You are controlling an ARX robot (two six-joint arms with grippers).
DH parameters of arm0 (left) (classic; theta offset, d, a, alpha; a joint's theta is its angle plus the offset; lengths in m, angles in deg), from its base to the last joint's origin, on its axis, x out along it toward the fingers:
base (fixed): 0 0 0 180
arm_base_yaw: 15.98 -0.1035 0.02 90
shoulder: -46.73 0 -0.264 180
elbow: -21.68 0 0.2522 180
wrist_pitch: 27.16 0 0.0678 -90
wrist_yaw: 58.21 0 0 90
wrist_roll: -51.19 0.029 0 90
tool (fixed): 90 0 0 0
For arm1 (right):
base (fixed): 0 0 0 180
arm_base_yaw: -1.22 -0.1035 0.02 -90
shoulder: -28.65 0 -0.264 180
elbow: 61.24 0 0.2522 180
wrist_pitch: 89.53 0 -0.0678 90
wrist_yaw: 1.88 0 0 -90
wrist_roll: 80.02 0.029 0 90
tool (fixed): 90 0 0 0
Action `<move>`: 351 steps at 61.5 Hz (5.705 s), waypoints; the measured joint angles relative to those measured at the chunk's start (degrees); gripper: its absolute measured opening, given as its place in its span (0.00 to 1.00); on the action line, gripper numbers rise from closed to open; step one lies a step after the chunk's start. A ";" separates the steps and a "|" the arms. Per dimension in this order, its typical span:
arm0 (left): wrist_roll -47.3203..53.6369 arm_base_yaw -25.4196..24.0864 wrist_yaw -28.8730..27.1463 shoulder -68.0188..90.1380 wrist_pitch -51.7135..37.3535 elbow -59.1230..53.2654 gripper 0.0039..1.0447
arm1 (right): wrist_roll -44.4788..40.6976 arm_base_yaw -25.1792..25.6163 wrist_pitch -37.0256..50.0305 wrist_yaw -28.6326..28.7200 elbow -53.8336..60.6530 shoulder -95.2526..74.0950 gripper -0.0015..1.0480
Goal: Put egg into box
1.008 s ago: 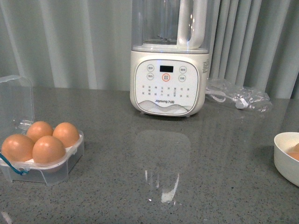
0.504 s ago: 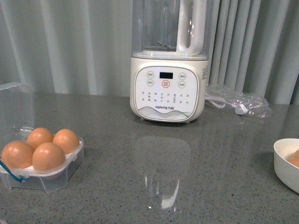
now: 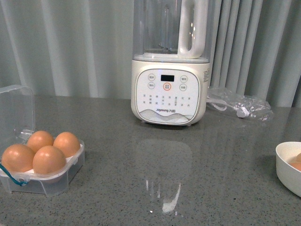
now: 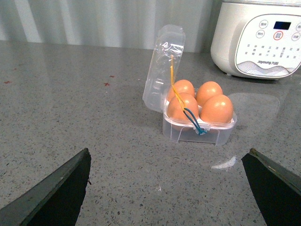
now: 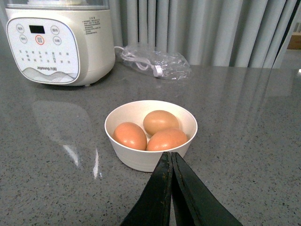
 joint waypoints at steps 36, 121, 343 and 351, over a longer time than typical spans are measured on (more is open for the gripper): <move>0.00 0.00 0.00 0.00 0.00 0.00 0.94 | 0.00 0.00 -17.64 0.00 -0.04 17.46 0.03; -3.26 6.54 -18.56 10.45 15.61 5.18 0.94 | 0.17 0.00 -17.94 0.00 -0.04 17.53 0.93; 0.61 -14.34 13.70 21.99 -6.32 13.79 0.26 | 0.20 0.00 -17.97 0.00 -0.04 17.53 0.93; 0.00 -10.54 10.01 18.56 -6.95 9.88 0.03 | 0.17 0.00 -17.97 0.00 -0.04 17.53 0.93</move>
